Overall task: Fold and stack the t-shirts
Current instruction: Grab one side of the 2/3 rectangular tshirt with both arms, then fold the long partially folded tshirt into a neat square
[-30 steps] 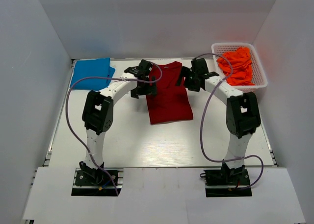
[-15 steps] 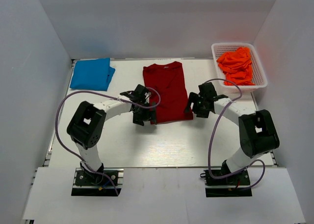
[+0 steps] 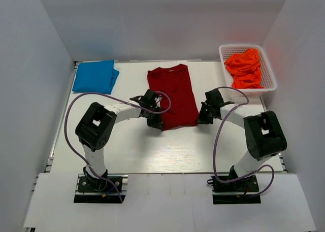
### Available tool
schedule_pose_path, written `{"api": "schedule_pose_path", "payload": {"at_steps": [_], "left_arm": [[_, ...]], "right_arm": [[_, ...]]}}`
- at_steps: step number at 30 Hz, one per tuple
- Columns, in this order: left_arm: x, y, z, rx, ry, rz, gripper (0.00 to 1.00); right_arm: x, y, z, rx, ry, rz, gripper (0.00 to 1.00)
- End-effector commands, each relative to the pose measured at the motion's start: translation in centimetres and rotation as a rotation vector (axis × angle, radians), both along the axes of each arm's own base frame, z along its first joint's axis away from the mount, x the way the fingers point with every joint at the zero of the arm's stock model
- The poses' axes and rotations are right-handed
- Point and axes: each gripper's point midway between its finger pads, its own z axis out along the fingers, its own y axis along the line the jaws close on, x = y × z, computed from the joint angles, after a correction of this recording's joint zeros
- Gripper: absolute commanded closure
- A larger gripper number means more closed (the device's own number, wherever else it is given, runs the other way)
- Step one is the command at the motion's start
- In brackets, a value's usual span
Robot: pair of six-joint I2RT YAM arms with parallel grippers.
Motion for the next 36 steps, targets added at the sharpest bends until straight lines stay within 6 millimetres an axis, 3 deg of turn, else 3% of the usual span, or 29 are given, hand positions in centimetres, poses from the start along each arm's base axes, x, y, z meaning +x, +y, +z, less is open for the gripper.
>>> {"api": "schedule_pose_path", "payload": {"at_steps": [1,4,5,7,10,11,12,13,15,16,18,19,20,21,22,23,24,25,26,27,28,29,30,31,34,35,36], "left_arm": [[-2.3,-0.3,-1.5,0.001,0.076,0.001,1.0],[-3.3,1.3,0.3,0.062,0.063,0.027,1.0],[-4.0,1.8,0.6,0.069,0.079,0.037,1.0],[-6.3,1.3,3.0,0.016,0.09,-0.019,1.0],[-10.1,0.8,5.4,-0.059,0.173,-0.125,1.0],[-11.0,0.8,6.6,-0.074,0.174,-0.144,1.0],[-11.3,1.1,7.2,-0.07,0.175,-0.152,1.0],[-11.1,1.5,7.9,-0.043,0.162,-0.139,1.0],[-9.7,1.2,9.4,-0.047,0.085,-0.123,1.0],[-7.7,0.5,11.4,-0.073,0.018,-0.103,1.0],[-4.9,1.2,12.2,-0.007,-0.065,-0.039,1.0],[-3.2,0.7,13.6,0.006,-0.113,-0.017,1.0],[-1.8,1.0,14.1,0.022,-0.142,0.015,1.0],[-0.1,1.3,14.7,0.039,-0.178,0.051,1.0],[1.9,0.6,15.6,0.036,-0.203,0.079,1.0],[3.2,0.5,16.1,0.037,-0.21,0.118,1.0],[4.8,0.8,16.5,0.037,-0.227,0.147,1.0],[6.5,0.2,18.5,0.0,-0.264,0.174,1.0],[7.7,0.0,17.6,0.012,-0.251,0.184,1.0],[9.4,0.2,18.9,-0.01,-0.282,0.211,1.0],[10.4,0.3,19.2,-0.017,-0.285,0.232,1.0],[11.0,0.5,19.1,-0.012,-0.281,0.242,1.0],[12.3,0.4,19.0,-0.014,-0.286,0.253,1.0],[13.1,0.8,18.8,-0.017,-0.28,0.268,1.0],[14.6,1.2,18.3,-0.02,-0.271,0.275,1.0],[15.0,1.6,17.0,-0.009,-0.244,0.282,1.0],[15.3,1.4,16.9,-0.009,-0.244,0.282,1.0]], "right_arm": [[-2.1,-0.2,-0.9,0.004,0.063,0.021,1.0],[-4.1,-0.5,0.0,-0.002,0.085,0.061,1.0],[-4.2,-0.5,1.8,0.01,0.034,0.08,1.0],[-6.9,-1.4,2.0,-0.014,0.096,0.094,1.0],[-9.7,-1.5,5.0,0.013,0.083,0.142,1.0],[-10.4,-0.6,6.6,0.068,0.05,0.191,1.0],[-10.8,-0.2,7.3,0.092,0.037,0.215,1.0],[-10.7,0.1,9.4,0.123,-0.006,0.235,1.0],[-9.9,0.7,11.1,0.14,-0.048,0.235,1.0],[-8.7,0.7,11.9,0.133,-0.08,0.209,1.0],[-6.8,0.5,13.0,0.114,-0.126,0.164,1.0],[-5.4,0.1,12.4,0.073,-0.128,0.128,1.0],[-3.4,0.5,14.9,0.081,-0.187,0.098,1.0],[-2.2,0.2,15.5,0.061,-0.218,0.071,1.0],[-0.8,0.4,14.8,0.04,-0.206,0.059,1.0],[1.2,1.1,17.8,0.067,-0.286,0.051,1.0],[2.3,1.1,17.4,0.053,-0.282,0.039,1.0],[3.9,1.5,18.1,0.049,-0.305,0.037,1.0],[5.0,1.9,19.5,0.051,-0.336,0.042,1.0],[6.2,1.6,18.7,0.023,-0.322,0.035,1.0],[7.9,2.1,18.2,0.014,-0.308,0.034,1.0],[8.3,1.8,18.1,-0.017,-0.294,0.024,1.0],[10.5,1.0,19.6,-0.03,-0.336,-0.002,1.0],[10.9,1.8,18.5,-0.036,-0.312,0.017,1.0],[13.0,2.3,19.0,-0.031,-0.319,0.026,1.0],[13.6,2.3,17.6,-0.035,-0.287,0.027,1.0],[14.7,2.4,18.1,-0.032,-0.296,0.025,1.0]]}}
